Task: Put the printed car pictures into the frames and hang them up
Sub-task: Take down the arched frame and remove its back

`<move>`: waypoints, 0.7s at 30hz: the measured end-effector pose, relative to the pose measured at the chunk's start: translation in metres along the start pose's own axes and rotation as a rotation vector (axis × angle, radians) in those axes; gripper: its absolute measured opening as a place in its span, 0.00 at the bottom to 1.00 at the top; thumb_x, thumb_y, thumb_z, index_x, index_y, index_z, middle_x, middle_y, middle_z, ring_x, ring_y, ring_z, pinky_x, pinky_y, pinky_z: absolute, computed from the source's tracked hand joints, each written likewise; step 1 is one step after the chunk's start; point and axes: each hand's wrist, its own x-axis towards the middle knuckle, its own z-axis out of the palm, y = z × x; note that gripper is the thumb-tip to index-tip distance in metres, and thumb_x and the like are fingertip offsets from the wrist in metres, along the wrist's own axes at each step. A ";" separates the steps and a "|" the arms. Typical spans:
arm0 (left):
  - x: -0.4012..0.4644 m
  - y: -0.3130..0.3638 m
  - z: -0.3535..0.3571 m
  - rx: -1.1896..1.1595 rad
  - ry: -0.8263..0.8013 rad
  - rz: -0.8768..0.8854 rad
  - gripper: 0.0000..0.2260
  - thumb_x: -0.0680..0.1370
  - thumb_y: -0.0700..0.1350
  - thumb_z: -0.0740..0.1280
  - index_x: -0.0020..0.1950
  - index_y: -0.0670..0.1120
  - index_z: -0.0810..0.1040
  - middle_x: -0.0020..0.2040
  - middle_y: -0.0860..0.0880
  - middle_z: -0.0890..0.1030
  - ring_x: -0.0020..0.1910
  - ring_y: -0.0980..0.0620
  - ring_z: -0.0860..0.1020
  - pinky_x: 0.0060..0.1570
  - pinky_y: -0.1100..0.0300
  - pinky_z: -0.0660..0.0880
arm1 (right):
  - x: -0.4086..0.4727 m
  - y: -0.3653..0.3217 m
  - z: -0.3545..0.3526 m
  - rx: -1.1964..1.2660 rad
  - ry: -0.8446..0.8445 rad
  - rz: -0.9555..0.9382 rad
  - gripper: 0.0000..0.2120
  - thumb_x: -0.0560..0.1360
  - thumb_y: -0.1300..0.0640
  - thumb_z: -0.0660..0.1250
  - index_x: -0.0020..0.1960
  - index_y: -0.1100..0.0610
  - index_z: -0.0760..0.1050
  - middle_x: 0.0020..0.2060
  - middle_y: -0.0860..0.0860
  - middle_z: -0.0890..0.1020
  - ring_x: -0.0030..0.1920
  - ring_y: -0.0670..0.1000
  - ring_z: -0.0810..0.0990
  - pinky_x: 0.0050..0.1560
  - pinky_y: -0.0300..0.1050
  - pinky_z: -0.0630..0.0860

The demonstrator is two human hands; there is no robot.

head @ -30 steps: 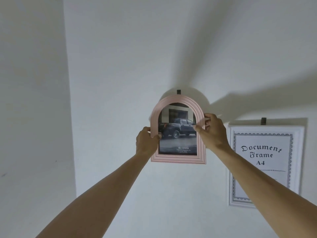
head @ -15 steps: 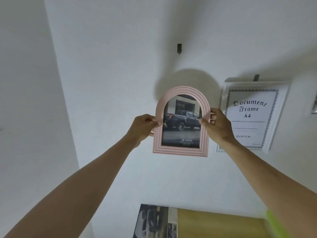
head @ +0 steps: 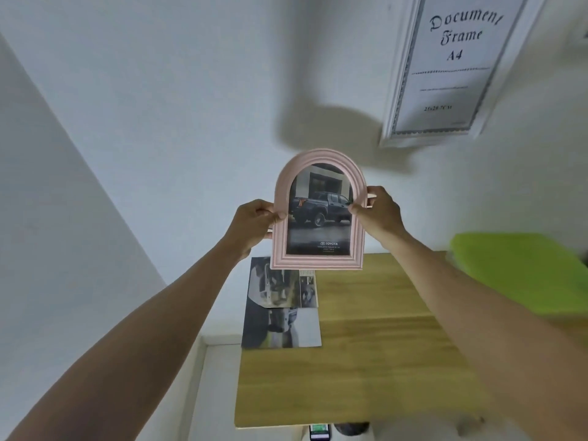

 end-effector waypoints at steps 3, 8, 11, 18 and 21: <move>-0.004 -0.023 0.006 0.001 -0.009 -0.013 0.10 0.75 0.44 0.74 0.53 0.42 0.79 0.49 0.45 0.82 0.49 0.47 0.80 0.41 0.55 0.80 | -0.009 0.016 0.008 -0.083 -0.054 0.064 0.28 0.78 0.53 0.69 0.74 0.57 0.64 0.67 0.57 0.74 0.59 0.55 0.77 0.53 0.41 0.75; -0.009 -0.045 0.023 0.199 0.043 0.075 0.09 0.73 0.49 0.74 0.48 0.47 0.79 0.46 0.52 0.82 0.48 0.53 0.80 0.51 0.52 0.78 | -0.015 0.012 0.017 -0.101 -0.069 0.033 0.30 0.79 0.48 0.67 0.76 0.55 0.59 0.69 0.54 0.72 0.62 0.56 0.77 0.59 0.46 0.72; -0.024 -0.045 0.045 0.349 0.093 0.154 0.08 0.74 0.50 0.71 0.49 0.48 0.78 0.44 0.55 0.81 0.44 0.55 0.80 0.46 0.58 0.77 | -0.023 -0.001 0.027 0.033 -0.176 0.076 0.28 0.79 0.41 0.64 0.74 0.51 0.61 0.60 0.49 0.77 0.51 0.51 0.81 0.54 0.47 0.78; -0.055 -0.051 0.104 0.699 0.067 0.404 0.12 0.79 0.54 0.62 0.55 0.47 0.75 0.52 0.51 0.81 0.44 0.48 0.81 0.44 0.51 0.77 | -0.022 -0.002 0.039 0.190 -0.135 0.175 0.22 0.72 0.51 0.72 0.61 0.54 0.67 0.50 0.55 0.81 0.47 0.55 0.85 0.44 0.54 0.85; -0.057 -0.055 0.116 0.753 -0.017 0.514 0.18 0.80 0.57 0.61 0.62 0.45 0.74 0.56 0.49 0.79 0.47 0.46 0.81 0.44 0.48 0.78 | -0.019 0.009 0.027 0.161 -0.115 0.209 0.22 0.74 0.62 0.66 0.67 0.56 0.69 0.54 0.56 0.80 0.46 0.56 0.84 0.38 0.48 0.84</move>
